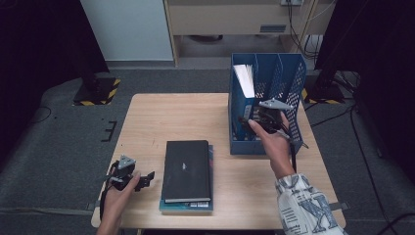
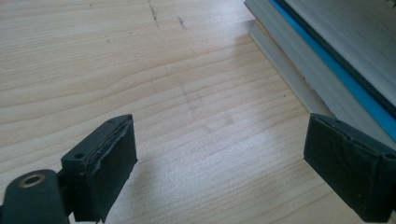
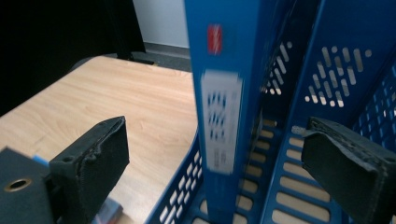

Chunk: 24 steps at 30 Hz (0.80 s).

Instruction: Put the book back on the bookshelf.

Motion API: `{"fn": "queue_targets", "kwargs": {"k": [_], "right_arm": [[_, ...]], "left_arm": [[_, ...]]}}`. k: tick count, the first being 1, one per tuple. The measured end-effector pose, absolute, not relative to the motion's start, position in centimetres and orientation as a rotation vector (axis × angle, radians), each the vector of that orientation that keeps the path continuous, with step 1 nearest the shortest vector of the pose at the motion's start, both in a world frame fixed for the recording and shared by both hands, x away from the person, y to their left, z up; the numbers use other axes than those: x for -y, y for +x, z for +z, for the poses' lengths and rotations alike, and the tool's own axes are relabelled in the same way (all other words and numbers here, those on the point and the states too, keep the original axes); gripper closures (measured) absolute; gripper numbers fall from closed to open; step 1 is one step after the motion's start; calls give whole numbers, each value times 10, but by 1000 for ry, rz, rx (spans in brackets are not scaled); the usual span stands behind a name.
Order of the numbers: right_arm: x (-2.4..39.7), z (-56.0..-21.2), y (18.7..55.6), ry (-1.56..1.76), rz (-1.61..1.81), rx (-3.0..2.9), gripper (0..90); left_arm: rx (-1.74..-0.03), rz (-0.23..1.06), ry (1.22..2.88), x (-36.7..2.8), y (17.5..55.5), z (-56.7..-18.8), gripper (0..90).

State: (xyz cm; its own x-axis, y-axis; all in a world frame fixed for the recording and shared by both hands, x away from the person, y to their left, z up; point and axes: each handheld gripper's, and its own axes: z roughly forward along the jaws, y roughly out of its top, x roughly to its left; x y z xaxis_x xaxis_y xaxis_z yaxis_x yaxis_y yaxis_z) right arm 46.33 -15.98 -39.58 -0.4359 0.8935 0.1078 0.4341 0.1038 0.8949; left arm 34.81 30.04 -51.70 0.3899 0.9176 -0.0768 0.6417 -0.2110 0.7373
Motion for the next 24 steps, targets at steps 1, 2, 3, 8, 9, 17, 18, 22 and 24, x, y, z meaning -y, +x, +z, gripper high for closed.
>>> {"fn": "queue_targets", "kwargs": {"k": [1,2,3,8,9,17,18,22,24], "right_arm": [[161,-402,458,1289,1308,-1932,82],[161,-402,458,1289,1308,-1932,82],[162,-410,452,1284,1319,-1944,91],[162,-424,440,1284,1336,-1970,133],[162,-426,437,1277,1342,-1970,134],[161,-446,410,1265,1400,-2004,179],[161,-446,410,1265,1400,-2004,179],[146,-451,397,1226,1415,-2054,182],[142,-452,395,1219,1421,-2070,174]], "left_arm": [[-1334,502,1946,-300,348,-517,88],[-1330,507,1949,-300,348,-517,88],[-1323,508,1953,-299,348,-516,88],[-1314,512,1943,-298,347,-515,86],[-1311,512,1942,-298,347,-514,86],[-1306,513,1894,-298,345,-510,89],[-1303,511,1886,-298,344,-509,89],[-1276,516,1864,-298,343,-503,93],[-1270,515,1860,-297,343,-503,99]]}}
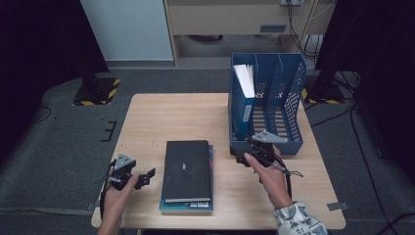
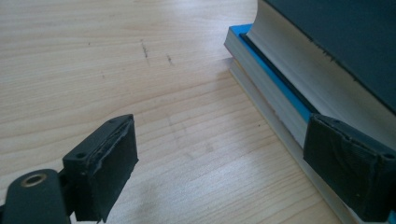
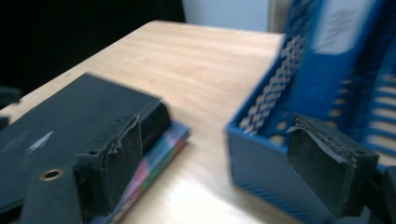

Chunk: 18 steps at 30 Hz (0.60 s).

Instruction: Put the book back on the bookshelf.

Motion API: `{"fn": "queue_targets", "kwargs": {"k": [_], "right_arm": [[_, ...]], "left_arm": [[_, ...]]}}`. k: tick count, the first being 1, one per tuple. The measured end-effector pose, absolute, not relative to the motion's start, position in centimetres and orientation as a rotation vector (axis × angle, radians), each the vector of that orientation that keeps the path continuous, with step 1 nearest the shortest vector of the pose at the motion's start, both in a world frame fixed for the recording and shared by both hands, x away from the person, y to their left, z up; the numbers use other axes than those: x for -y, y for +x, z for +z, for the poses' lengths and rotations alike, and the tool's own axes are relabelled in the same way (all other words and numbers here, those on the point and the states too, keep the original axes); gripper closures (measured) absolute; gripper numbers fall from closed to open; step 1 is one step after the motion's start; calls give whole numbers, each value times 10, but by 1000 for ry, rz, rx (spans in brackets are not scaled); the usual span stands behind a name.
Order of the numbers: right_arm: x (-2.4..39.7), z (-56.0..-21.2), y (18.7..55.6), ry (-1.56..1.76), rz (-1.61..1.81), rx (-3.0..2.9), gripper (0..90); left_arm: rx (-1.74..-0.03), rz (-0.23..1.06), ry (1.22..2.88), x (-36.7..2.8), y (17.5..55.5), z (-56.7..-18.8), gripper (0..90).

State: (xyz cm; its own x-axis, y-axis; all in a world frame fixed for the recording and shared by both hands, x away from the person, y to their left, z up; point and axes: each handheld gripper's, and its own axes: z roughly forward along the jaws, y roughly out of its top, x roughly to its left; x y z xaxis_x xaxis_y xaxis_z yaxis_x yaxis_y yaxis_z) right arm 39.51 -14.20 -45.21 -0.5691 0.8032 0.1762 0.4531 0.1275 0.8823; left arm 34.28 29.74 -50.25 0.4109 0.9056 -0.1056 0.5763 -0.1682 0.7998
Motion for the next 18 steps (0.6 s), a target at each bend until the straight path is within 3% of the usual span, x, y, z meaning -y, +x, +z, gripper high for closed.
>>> {"fn": "queue_targets", "kwargs": {"k": [18], "right_arm": [[84,-480,377,1086,1403,-2364,121]], "left_arm": [[-1147,508,1843,-265,334,-480,158]]}}
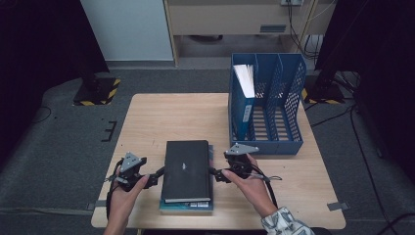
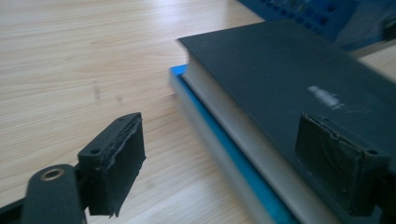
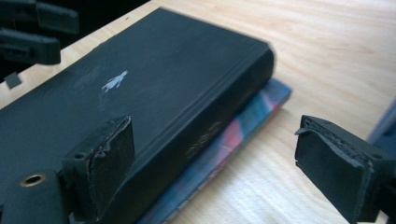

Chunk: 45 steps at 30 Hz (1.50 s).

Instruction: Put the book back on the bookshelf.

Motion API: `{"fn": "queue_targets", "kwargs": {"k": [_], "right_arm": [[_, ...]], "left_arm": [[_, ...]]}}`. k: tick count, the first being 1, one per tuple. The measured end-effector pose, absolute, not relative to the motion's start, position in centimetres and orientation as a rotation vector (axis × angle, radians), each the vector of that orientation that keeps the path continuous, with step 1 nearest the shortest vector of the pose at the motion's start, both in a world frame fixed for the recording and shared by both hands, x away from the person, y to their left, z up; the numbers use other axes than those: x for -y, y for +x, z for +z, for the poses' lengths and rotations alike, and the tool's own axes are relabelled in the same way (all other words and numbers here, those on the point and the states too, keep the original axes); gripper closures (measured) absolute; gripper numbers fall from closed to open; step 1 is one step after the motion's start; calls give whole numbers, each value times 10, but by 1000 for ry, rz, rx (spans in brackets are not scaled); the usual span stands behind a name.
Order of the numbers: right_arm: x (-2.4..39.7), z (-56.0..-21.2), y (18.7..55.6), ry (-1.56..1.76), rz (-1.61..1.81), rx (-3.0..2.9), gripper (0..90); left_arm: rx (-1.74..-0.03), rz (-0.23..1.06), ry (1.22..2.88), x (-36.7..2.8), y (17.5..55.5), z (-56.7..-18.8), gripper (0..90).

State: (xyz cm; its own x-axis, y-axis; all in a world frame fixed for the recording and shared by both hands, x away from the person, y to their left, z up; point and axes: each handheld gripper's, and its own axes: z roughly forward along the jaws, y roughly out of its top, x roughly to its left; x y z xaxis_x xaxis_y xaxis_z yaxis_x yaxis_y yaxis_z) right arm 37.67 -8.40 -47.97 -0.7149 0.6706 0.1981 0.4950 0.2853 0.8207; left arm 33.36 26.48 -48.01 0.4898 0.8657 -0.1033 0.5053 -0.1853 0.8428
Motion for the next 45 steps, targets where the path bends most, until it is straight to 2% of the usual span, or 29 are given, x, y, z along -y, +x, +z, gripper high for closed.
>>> {"fn": "queue_targets", "kwargs": {"k": [1,6,8,9,10,18,26,37,45], "right_arm": [[80,-481,376,1080,1404,-2378,120],[68,-484,372,1031,1394,-2427,118],[67,-485,371,1025,1394,-2437,118],[63,-487,370,1018,1390,-2453,116],[63,-487,370,1018,1390,-2453,116],[57,-492,368,1012,1411,-2493,109],[58,-494,369,1037,1439,-2499,101],[63,-503,378,1130,1481,-2523,3],[66,-511,389,1249,1550,-2526,1]], "left_arm": [[-1134,457,1819,-259,332,-477,168],[-1126,445,1849,-247,333,-477,255],[-1124,438,1872,-242,335,-479,264],[-1108,419,1906,-238,335,-480,318],[-1108,419,1906,-238,335,-480,327],[-1126,292,1878,-234,341,-484,342],[-1102,280,1880,-232,347,-486,339],[-1065,257,1891,-221,356,-487,335],[-1046,213,1917,-223,364,-487,293]]}}
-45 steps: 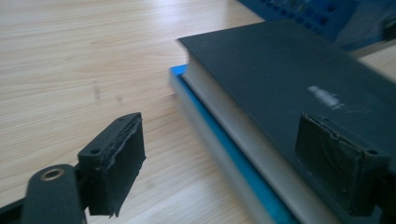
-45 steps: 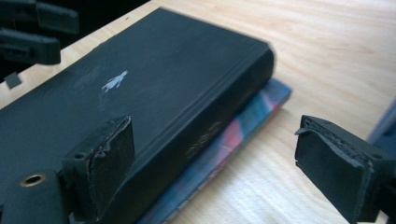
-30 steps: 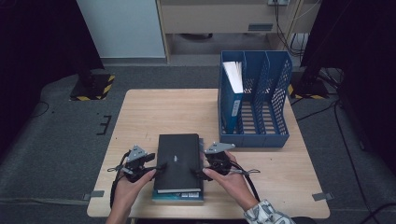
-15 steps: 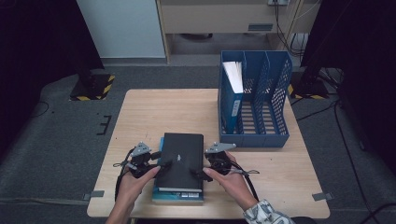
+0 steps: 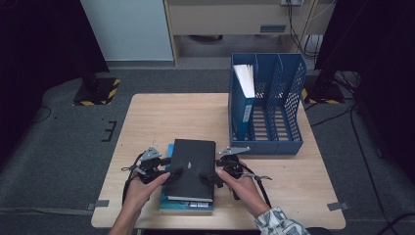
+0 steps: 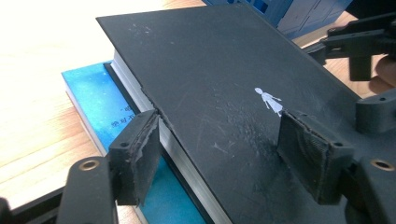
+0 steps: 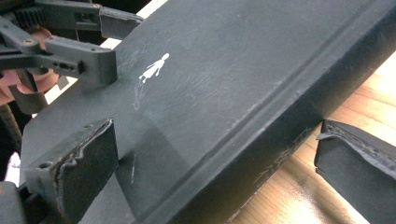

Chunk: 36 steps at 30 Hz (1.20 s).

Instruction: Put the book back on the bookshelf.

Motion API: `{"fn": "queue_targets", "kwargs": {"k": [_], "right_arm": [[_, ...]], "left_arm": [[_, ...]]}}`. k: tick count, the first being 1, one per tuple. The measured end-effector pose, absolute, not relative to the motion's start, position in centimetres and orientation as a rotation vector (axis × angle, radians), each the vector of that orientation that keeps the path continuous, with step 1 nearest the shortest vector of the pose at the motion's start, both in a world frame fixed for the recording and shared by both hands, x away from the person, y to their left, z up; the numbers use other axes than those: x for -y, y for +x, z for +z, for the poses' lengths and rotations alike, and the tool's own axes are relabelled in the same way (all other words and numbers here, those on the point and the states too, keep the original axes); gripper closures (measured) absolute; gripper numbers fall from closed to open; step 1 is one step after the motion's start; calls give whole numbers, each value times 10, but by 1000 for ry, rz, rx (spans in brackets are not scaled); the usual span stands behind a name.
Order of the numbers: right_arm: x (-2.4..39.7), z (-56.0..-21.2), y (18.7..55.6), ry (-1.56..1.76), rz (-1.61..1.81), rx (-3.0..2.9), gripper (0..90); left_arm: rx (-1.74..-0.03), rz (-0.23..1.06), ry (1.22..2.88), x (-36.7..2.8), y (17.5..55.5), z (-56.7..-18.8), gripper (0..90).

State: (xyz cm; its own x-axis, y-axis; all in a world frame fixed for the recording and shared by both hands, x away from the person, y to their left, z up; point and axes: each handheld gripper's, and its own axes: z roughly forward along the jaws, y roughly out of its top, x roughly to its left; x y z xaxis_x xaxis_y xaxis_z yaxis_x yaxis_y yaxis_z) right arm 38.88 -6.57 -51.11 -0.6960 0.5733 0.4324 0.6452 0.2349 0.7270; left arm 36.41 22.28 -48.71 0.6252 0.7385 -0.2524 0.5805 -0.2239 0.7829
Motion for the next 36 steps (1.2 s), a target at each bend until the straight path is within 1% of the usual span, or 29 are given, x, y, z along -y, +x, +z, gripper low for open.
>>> {"fn": "queue_targets", "kwargs": {"k": [2,9,25,28,31,36], "right_arm": [[67,-515,393,-1205,-1479,2353,1],[68,-520,398,-1216,-1467,2294,0],[67,-526,405,-1212,-1464,2219,1],[66,-523,404,-1214,-1453,2234,3],[65,-518,404,-1212,-1429,2262,5],[64,-512,403,-1210,-1423,2296,18]], "left_arm": [[-1032,180,1919,-222,367,-489,287],[-1030,154,1905,-221,369,-492,247],[-1019,161,1914,-221,369,-491,251],[-1016,168,1916,-221,368,-489,262],[-1015,174,1910,-222,368,-486,308],[-1015,185,1894,-225,366,-482,349]]}}
